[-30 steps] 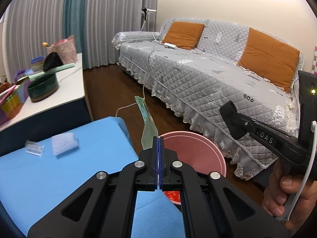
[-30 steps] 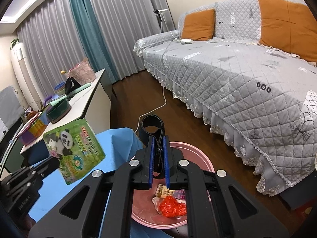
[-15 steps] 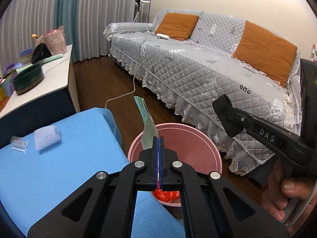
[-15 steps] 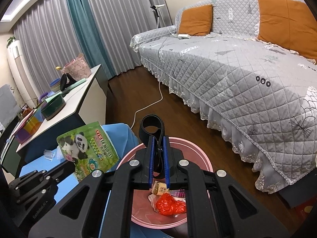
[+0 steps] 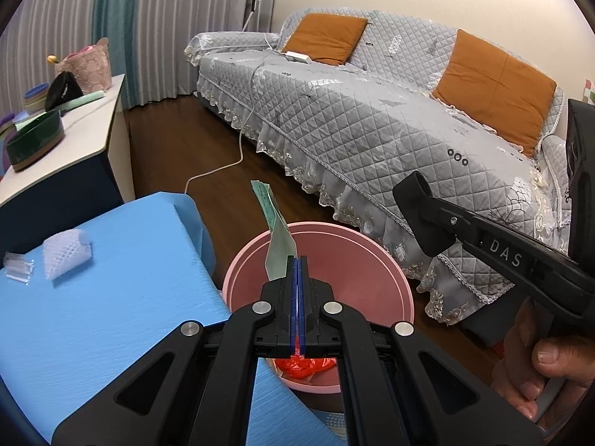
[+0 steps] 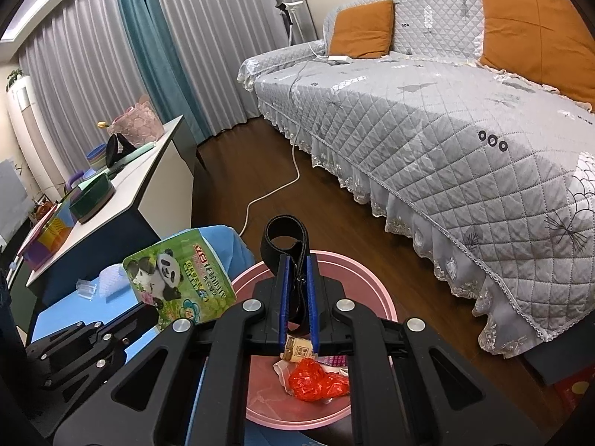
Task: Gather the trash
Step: 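Open the left gripper over the pink bin while the right gripper opens to drop the band, then move both open grippers back to the table toward the straw pack and foam sleeve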
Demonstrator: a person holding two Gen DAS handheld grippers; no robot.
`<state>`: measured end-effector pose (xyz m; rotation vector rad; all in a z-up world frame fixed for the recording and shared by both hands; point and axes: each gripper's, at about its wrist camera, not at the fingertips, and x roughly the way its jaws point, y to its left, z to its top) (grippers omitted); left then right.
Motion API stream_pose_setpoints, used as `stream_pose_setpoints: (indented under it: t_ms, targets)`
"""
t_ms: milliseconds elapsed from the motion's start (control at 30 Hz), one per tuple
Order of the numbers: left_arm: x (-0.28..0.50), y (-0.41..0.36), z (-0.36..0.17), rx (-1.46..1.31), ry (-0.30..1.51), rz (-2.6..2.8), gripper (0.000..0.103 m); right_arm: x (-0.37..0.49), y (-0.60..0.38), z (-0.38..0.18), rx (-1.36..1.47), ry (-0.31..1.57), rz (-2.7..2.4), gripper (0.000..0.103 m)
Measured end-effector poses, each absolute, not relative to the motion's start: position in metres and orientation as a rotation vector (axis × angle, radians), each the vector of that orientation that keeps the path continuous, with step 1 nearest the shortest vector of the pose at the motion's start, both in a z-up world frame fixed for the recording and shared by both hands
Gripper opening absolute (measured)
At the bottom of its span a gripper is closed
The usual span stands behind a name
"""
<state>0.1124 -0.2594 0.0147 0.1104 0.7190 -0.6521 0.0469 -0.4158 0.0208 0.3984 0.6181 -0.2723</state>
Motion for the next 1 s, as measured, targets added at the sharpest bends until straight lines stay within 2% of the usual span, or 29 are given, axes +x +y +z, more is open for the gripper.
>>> stream_pose_setpoints:
  t_ms: [167,200,233,267,300,633,1000]
  targets:
    - [0.117,-0.266,0.007,0.111,0.765,-0.683,0.001,0.048,-0.418,0.019,0.404,0.629,-0.28,0.015]
    - [0.119,-0.267,0.005,0.108,0.784,-0.687,0.005,0.049,-0.418,0.018,0.407,0.639,-0.286,0.022]
    - [0.12,-0.267,0.003,0.105,0.795,-0.69,0.013,0.05,-0.419,0.016,0.41,0.645,-0.291,0.028]
    - [0.12,-0.266,0.002,0.099,0.803,-0.691,0.017,0.05,-0.421,0.015,0.417,0.649,-0.301,0.039]
    - [0.12,-0.264,0.001,0.094,0.806,-0.688,0.02,0.05,-0.422,0.014,0.423,0.651,-0.308,0.041]
    - [0.121,-0.219,0.016,0.054,0.774,-0.628,0.02,0.053,-0.407,0.019,0.404,0.64,-0.296,0.041]
    - [0.133,-0.123,0.048,0.011,0.704,-0.493,0.02,0.065,-0.346,0.034,0.333,0.612,-0.215,0.041]
